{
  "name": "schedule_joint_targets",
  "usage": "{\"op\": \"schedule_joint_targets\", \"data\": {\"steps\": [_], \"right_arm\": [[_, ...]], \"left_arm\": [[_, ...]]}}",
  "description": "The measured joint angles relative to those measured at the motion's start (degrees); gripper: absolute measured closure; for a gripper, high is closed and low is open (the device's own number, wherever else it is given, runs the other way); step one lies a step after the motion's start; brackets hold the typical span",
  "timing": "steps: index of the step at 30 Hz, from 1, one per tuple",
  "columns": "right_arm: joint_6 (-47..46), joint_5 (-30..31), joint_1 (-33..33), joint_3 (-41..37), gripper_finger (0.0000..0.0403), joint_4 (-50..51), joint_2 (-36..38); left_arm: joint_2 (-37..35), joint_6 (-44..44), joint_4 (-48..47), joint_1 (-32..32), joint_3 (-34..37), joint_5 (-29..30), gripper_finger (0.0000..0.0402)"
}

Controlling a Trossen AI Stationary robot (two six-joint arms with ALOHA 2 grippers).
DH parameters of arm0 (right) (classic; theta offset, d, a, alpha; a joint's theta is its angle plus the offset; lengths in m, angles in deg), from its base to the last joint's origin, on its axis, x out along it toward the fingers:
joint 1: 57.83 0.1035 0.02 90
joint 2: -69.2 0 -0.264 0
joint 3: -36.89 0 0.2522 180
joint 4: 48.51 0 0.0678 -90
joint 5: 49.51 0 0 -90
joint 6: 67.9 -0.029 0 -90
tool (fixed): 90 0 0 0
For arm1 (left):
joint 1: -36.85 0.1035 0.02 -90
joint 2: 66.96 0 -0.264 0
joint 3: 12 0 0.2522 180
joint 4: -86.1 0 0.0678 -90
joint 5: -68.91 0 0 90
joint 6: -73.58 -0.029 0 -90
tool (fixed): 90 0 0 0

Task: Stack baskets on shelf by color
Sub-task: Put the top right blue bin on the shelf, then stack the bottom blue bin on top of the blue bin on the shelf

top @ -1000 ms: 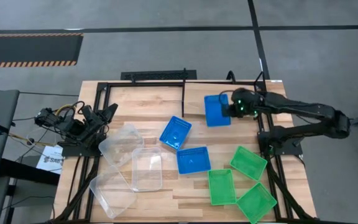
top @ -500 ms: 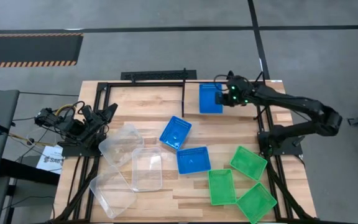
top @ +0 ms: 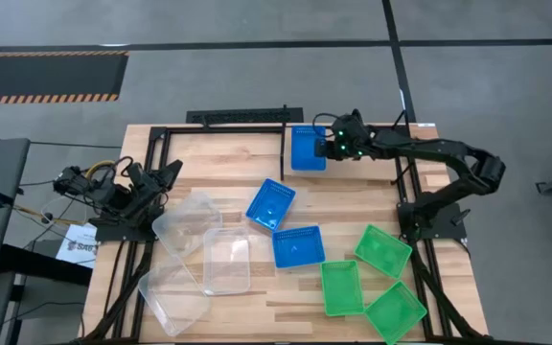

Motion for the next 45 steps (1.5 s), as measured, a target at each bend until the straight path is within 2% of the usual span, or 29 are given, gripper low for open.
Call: {"op": "schedule_joint_targets", "data": {"steps": [7,18,32,39,45], "right_arm": [[1.4,0.2,0.0,3.6,0.0384,0.0,-3.8],[1.1,2.3,0.0,3.9,0.0371,1.8,-4.9],[2.2,2.7,1.2,3.9,0.0274,1.8,-4.8],[4.0,2.5,1.2,3.9,0.0240,3.3,-1.0],[10.2,-3.8,4.5,3.9,0.0235,8.7,4.3]], "left_arm": [[0.0,0.1,-0.2,0.0,0.0,0.1,0.0178],[0.0,0.1,-0.2,0.0,0.0,0.1,0.0178],[0.0,0.0,-0.5,0.0,0.0,0.0,0.0178],[0.0,0.0,-0.4,0.0,0.0,-1.4,0.0178],[0.0,0.0,-0.5,0.0,0.0,-1.5,0.0178]]}}
